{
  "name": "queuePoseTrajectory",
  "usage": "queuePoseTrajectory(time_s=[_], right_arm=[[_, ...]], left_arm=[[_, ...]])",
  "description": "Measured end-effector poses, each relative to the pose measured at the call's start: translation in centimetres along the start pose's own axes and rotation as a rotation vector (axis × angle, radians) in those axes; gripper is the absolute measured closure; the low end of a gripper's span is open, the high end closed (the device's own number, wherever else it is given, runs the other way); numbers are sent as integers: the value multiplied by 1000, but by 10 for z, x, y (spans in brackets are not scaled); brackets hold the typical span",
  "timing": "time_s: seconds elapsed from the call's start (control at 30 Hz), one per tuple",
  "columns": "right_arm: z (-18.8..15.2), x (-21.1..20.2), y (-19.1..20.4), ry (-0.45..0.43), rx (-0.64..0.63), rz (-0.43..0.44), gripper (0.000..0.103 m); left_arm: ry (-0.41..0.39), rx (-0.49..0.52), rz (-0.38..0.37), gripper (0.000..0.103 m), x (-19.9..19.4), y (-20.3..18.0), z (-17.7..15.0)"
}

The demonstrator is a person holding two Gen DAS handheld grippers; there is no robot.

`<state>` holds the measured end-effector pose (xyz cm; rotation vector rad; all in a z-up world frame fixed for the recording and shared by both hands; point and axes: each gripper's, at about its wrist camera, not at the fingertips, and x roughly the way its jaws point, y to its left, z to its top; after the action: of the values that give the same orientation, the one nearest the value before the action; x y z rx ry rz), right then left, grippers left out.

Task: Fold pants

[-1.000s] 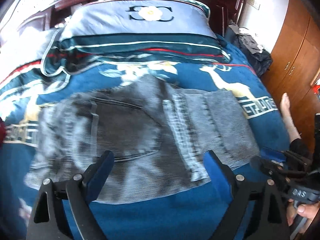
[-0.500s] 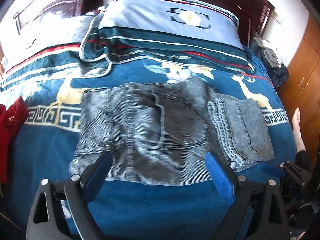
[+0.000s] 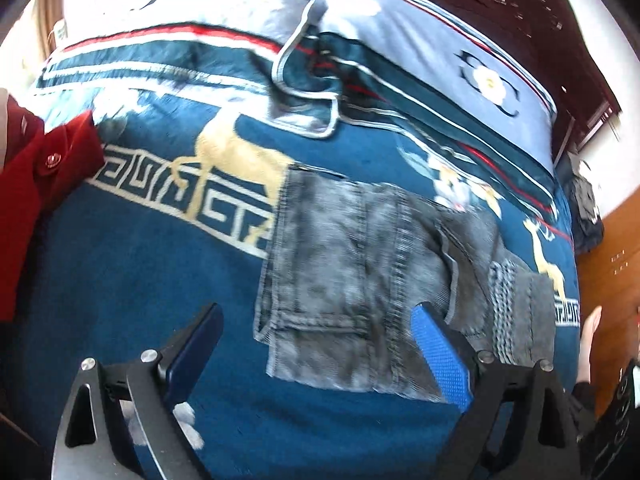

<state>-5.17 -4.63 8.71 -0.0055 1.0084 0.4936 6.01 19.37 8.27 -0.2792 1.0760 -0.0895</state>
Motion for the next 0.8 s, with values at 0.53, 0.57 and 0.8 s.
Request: queuePoseTrajectory(time_s=[0.53, 0.57, 0.8], right_arm=[[35, 76, 73, 66, -210, 48, 28], [36, 80, 74, 65, -220, 46, 28], [42, 99, 84, 29, -320, -34, 29]], left_arm=[[104, -45, -27, 8, 62, 38, 34], [108, -40, -29, 8, 65, 38, 37], [146, -17, -31, 12, 87, 39, 53]])
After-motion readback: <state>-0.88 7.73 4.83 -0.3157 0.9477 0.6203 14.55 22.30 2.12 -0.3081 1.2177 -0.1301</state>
